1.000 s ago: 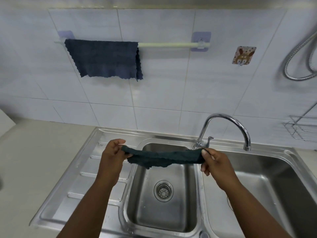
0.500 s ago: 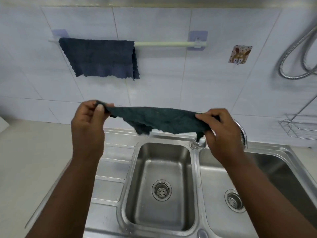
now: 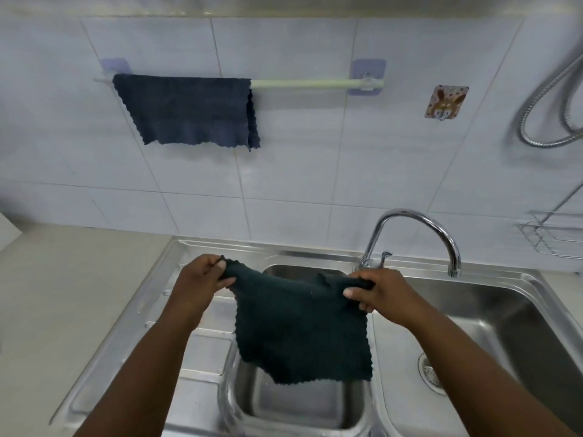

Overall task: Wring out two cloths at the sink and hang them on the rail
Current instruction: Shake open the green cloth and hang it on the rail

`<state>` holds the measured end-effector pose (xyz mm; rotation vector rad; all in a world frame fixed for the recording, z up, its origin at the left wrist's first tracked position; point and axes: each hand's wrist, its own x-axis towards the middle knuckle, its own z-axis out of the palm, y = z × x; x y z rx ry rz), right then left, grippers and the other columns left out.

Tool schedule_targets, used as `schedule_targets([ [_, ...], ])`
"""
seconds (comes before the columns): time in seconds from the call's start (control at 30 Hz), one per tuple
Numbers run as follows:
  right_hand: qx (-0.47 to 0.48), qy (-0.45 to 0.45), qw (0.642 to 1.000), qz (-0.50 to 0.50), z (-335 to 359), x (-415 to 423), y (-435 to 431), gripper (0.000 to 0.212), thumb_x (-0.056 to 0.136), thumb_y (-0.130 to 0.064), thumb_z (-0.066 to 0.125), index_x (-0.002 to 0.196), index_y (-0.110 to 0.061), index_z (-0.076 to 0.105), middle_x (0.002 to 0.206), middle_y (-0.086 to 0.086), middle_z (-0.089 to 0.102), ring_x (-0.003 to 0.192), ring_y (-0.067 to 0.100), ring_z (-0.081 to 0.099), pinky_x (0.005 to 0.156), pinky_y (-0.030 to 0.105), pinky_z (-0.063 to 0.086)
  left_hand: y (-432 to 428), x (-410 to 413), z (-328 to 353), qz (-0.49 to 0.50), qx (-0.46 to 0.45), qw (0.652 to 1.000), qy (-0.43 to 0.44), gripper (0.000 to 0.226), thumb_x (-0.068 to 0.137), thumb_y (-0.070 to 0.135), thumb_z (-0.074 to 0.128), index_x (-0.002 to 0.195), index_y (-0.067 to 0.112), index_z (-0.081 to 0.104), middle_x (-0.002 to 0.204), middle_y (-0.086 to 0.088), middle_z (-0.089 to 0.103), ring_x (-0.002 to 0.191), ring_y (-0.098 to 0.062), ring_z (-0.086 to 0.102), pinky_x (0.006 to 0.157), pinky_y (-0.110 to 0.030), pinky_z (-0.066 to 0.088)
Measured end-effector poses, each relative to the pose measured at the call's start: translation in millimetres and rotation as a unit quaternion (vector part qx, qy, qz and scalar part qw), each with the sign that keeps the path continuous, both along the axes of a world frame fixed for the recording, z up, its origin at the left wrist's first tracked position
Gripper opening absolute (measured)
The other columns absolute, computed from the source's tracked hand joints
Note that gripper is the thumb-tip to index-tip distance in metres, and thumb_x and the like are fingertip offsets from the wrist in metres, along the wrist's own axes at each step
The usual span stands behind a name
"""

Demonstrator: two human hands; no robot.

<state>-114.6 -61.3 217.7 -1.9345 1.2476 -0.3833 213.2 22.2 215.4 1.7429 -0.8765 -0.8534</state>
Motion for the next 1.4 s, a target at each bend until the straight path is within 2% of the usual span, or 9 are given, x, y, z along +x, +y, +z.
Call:
schedule_targets([
  [0.3, -0.311, -0.245, 0.912, -0.111, 74, -8, 5, 0.023, 0.083, -0.030, 0.061, 0.092, -0.012, 0.073, 0.092, -0.002, 0.066, 0.086, 0.007, 0.062, 0.079, 0.013, 0.046, 27, -24, 97, 0.033, -0.288, 0.956, -0.056, 0.021, 0.098, 0.007, 0.047, 0.091, 0.020, 0.062, 0.090, 0.004, 0.068, 0.083, -0.001, 0.067, 0.073, -0.012, 0.053],
  [0.43, -0.061, 0.010, 0.997, -0.045, -1, -13, 4, 0.055, 0.084, -0.060, 0.052, 0.072, -0.009, 0.066, 0.068, 0.009, 0.069, 0.062, 0.013, 0.065, 0.056, 0.024, 0.045, 18, -13, 7, -0.055, -0.055, 0.997, 0.010, 0.016, 0.095, 0.003, 0.050, 0.085, 0.004, 0.063, 0.085, -0.014, 0.069, 0.096, -0.037, 0.068, 0.082, -0.032, 0.058],
  [0.53, 0.096, -0.012, 0.991, -0.087, -36, -18, 11, 0.034, 0.094, -0.031, 0.057, 0.082, -0.001, 0.065, 0.058, 0.018, 0.066, 0.048, 0.027, 0.064, 0.044, 0.028, 0.044, 25, -2, -36, -0.049, 0.039, 0.997, 0.044, 0.011, 0.094, 0.011, 0.054, 0.091, 0.005, 0.063, 0.098, -0.022, 0.068, 0.097, -0.036, 0.067, 0.078, -0.031, 0.058],
  [0.73, 0.063, -0.078, 0.988, -0.118, -30, -8, 15, 0.019, 0.093, -0.006, 0.057, 0.105, -0.017, 0.068, 0.063, 0.012, 0.072, 0.054, 0.022, 0.069, 0.058, 0.026, 0.057, 21, -3, -25, -0.052, 0.045, 0.996, 0.055, 0.013, 0.095, 0.017, 0.055, 0.094, 0.006, 0.063, 0.101, -0.017, 0.066, 0.100, -0.032, 0.067, 0.090, -0.042, 0.056],
  [0.9, -0.084, -0.102, 0.985, -0.112, 21, 0, 7, 0.032, 0.076, -0.002, 0.074, 0.088, -0.031, 0.069, 0.073, -0.003, 0.069, 0.063, 0.006, 0.061, 0.066, 0.022, 0.051, 18, -5, 32, 0.008, -0.135, 0.989, 0.061, 0.026, 0.094, 0.013, 0.056, 0.076, 0.028, 0.069, 0.087, -0.001, 0.069, 0.096, -0.030, 0.065, 0.097, -0.053, 0.049],
  [1.03, -0.287, -0.326, 0.877, -0.204, 74, 6, 26, 0.024, 0.091, -0.009, 0.059, 0.085, -0.031, 0.065, 0.072, 0.000, 0.067, 0.065, 0.011, 0.064, 0.066, 0.021, 0.050, 34, -15, 94, -0.013, -0.310, 0.950, 0.026, 0.015, 0.090, 0.021, 0.057, 0.084, 0.031, 0.067, 0.087, 0.007, 0.070, 0.099, -0.027, 0.065, 0.093, -0.041, 0.050],
  [1.13, -0.415, -0.221, 0.856, -0.215, 64, 6, 34, 0.019, 0.094, -0.019, 0.048, 0.094, -0.016, 0.066, 0.091, 0.002, 0.068, 0.086, 0.010, 0.063, 0.079, 0.023, 0.046, 33, -17, 88, -0.037, -0.309, 0.948, -0.058, 0.022, 0.092, 0.005, 0.054, 0.086, 0.022, 0.066, 0.085, 0.002, 0.071, 0.089, -0.015, 0.068, 0.085, -0.027, 0.054],
  [1.23, -0.082, -0.052, 0.984, -0.147, -2, -2, 19, 0.026, 0.097, -0.026, 0.052, 0.079, -0.011, 0.062, 0.074, 0.012, 0.072, 0.075, 0.025, 0.070, 0.072, 0.038, 0.055, 20, -11, 21, -0.115, -0.060, 0.984, -0.125, 0.029, 0.094, 0.003, 0.053, 0.078, 0.024, 0.065, 0.075, 0.004, 0.070, 0.077, -0.009, 0.068, 0.080, -0.036, 0.053],
  [1.4, 0.071, -0.105, 0.978, -0.169, -41, -19, 21, 0.020, 0.098, -0.018, 0.052, 0.099, -0.003, 0.064, 0.061, 0.016, 0.072, 0.060, 0.033, 0.071, 0.063, 0.040, 0.061, 22, -8, -25, -0.097, 0.071, 0.991, -0.064, 0.014, 0.098, 0.017, 0.049, 0.091, 0.014, 0.062, 0.093, -0.011, 0.067, 0.089, -0.022, 0.066, 0.079, -0.030, 0.055],
])
